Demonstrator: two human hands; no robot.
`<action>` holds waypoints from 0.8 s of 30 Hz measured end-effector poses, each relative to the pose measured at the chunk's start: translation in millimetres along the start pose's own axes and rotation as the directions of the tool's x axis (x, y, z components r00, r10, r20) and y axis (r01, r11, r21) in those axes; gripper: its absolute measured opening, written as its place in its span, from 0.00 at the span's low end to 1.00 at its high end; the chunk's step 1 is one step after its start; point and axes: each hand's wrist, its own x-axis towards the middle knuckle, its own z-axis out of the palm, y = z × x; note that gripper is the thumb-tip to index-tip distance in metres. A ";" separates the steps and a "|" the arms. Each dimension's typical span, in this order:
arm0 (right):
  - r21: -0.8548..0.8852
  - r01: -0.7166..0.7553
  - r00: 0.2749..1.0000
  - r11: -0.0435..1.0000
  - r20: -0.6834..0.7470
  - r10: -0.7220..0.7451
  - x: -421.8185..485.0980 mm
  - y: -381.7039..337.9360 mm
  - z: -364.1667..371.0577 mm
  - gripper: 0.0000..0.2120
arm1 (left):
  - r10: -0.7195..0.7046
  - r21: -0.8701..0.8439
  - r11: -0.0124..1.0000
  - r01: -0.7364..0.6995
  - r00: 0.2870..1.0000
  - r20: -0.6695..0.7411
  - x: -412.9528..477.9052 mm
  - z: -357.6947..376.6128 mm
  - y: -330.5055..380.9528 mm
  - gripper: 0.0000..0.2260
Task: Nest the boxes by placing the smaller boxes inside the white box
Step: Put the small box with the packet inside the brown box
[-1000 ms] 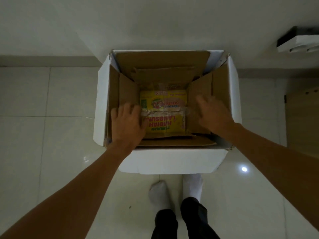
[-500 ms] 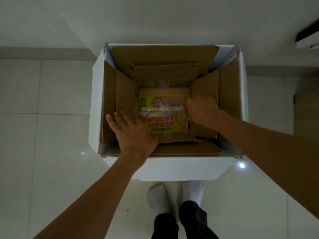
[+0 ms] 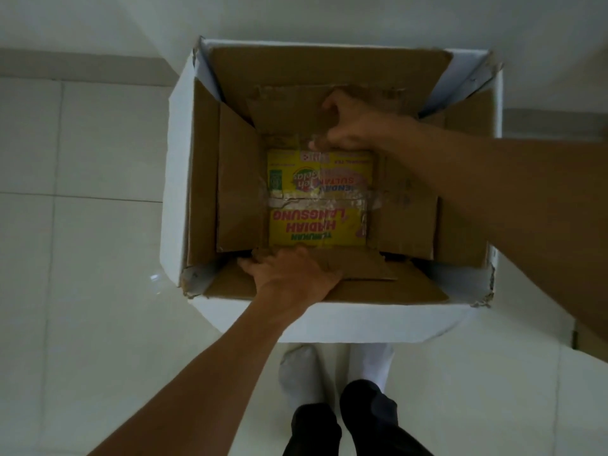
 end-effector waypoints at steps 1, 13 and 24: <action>-0.015 0.007 1.000 1.000 0.021 -0.007 -8.4 2.5 5.5 0.44 | 0.022 0.037 0.999 -0.021 0.999 -0.028 3.4 -4.7 -1.0 0.41; -0.847 -0.013 0.977 0.532 0.103 0.186 -115.7 101.3 78.2 0.44 | 0.108 0.331 0.943 -0.028 0.968 -0.228 46.4 -29.5 -47.6 0.65; -0.569 -0.099 0.826 0.816 -0.505 -0.252 -184.9 90.0 25.0 0.28 | -0.042 -0.184 0.970 -0.158 0.638 -0.769 -7.3 -31.5 -78.7 0.40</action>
